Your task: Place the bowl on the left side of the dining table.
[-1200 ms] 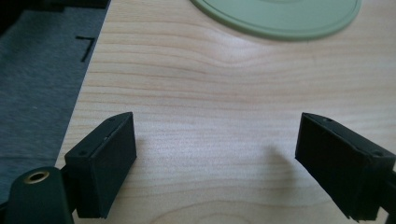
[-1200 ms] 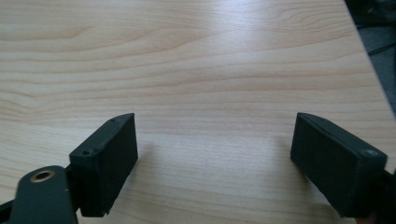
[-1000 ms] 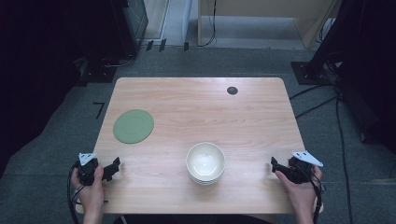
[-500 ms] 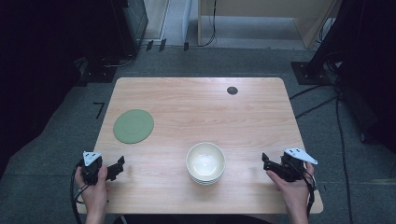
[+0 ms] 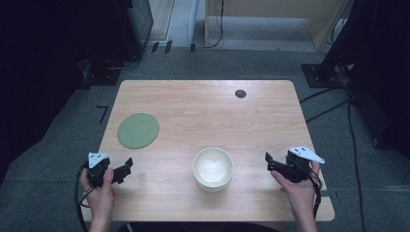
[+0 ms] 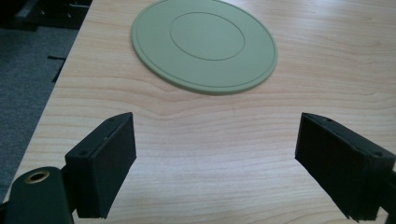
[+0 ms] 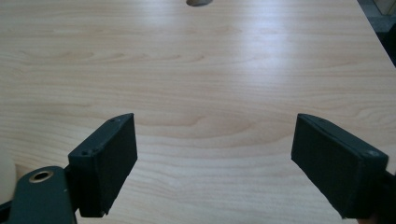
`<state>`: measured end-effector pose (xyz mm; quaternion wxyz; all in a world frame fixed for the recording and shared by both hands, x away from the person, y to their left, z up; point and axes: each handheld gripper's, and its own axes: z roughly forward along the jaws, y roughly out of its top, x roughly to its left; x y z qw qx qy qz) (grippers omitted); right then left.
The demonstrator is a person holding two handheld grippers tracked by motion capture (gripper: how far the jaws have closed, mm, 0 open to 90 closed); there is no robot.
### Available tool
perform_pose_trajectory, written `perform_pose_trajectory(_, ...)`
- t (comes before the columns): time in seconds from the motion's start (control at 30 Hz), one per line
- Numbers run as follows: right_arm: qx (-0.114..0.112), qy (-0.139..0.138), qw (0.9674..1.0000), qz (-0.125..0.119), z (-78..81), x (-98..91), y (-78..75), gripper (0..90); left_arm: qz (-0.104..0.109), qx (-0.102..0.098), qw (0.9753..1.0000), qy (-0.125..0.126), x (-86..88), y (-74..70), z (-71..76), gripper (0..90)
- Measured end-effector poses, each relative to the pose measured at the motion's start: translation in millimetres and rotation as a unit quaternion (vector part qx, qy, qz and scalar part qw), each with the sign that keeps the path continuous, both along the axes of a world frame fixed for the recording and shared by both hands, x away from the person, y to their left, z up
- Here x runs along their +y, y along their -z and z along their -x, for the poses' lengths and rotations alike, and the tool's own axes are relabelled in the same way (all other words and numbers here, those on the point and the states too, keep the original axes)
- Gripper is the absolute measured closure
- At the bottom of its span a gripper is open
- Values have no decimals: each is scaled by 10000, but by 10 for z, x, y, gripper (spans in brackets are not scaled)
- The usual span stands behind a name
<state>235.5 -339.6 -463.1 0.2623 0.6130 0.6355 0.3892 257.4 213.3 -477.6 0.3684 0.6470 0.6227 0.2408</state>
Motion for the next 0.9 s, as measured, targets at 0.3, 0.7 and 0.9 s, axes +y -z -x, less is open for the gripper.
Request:
perform_pose_trajectory(0.3,-55,-200,9998,81,-105,171,-141,144,-1,-71,9999,128,-126,-147,-108,123)
perform_pose_trajectory(0.7,-120,-379,9988,302,-217,320,-265,134,-23,-110,9994,315,-338,-243,-279,123)
perform_pose_trajectory(0.9,-107,-416,9989,167,-203,391,-242,134,102,-151,9987,482,-444,-251,-268,123)
